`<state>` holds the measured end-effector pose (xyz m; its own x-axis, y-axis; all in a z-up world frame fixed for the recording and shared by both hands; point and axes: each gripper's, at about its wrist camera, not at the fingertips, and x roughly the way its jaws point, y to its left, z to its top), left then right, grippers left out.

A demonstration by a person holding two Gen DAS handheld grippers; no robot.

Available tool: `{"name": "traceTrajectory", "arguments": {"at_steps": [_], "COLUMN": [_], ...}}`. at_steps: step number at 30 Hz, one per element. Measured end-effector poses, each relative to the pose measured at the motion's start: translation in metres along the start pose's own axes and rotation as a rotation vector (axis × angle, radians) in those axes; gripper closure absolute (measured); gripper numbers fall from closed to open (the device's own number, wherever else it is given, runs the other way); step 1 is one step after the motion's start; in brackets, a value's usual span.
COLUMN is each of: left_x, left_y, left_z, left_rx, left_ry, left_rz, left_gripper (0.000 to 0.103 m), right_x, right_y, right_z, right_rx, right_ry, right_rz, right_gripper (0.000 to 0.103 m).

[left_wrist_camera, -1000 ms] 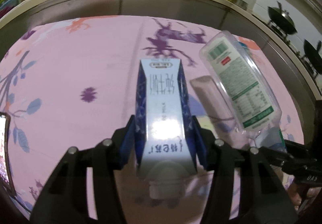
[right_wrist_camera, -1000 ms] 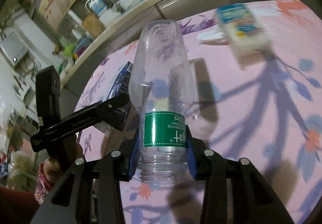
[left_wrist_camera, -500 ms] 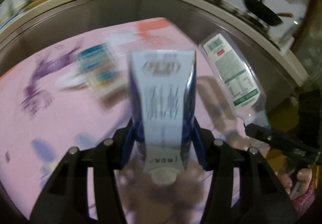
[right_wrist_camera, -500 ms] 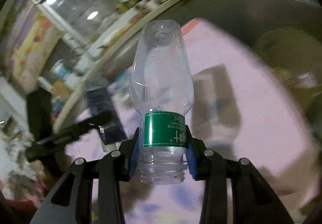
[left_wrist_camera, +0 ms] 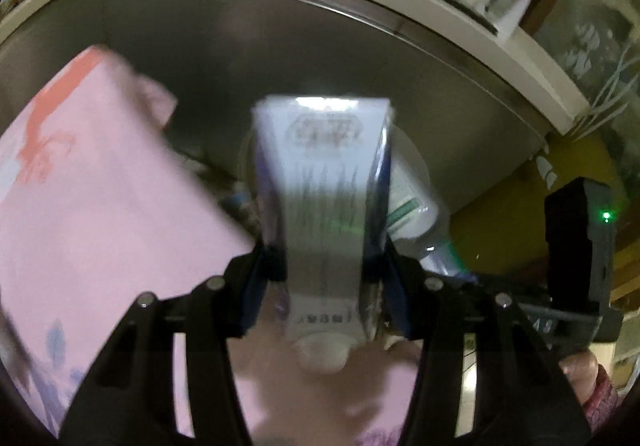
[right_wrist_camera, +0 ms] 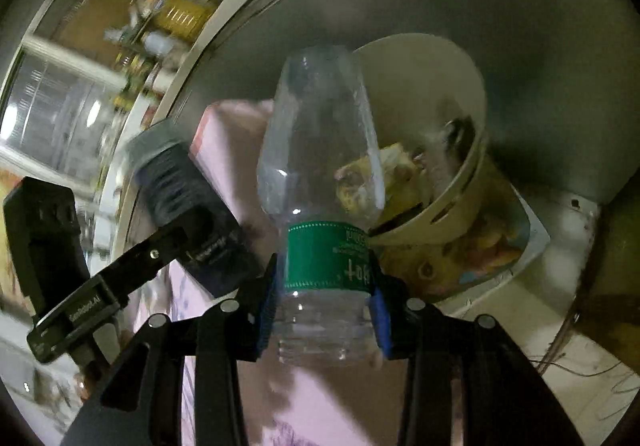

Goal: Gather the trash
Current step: 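Carry the milk carton and water bottle with both tools to the beige bin, then open both tools over the bin to drop the carton and bottle, then move both tools back over the table toward the tissue pack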

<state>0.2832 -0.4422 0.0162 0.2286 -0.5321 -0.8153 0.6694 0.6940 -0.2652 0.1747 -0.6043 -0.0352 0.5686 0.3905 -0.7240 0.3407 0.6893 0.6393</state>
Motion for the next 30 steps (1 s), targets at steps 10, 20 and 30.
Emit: {"name": "traceTrajectory", "arguments": {"at_steps": [10,20,30], "left_x": [0.043,-0.025,-0.107], "left_y": [0.008,0.037,0.080], "left_z": [0.027,-0.049,-0.144], "left_rx": [-0.033,-0.034,-0.094], "left_ry": [0.052,-0.051,-0.151], "left_rz": [0.061,0.162,0.371], "left_gripper": [0.036,0.036,0.036], "right_x": [-0.030,-0.041,-0.008], "right_y": [-0.019,0.008,0.080], "right_z": [-0.011,-0.059,-0.108], "right_rx": [0.003,-0.082,-0.221], "right_ry": [-0.252,-0.397,-0.260], "right_rz": [-0.029,-0.040,0.041], "right_gripper": [0.039,0.039,0.039]}}
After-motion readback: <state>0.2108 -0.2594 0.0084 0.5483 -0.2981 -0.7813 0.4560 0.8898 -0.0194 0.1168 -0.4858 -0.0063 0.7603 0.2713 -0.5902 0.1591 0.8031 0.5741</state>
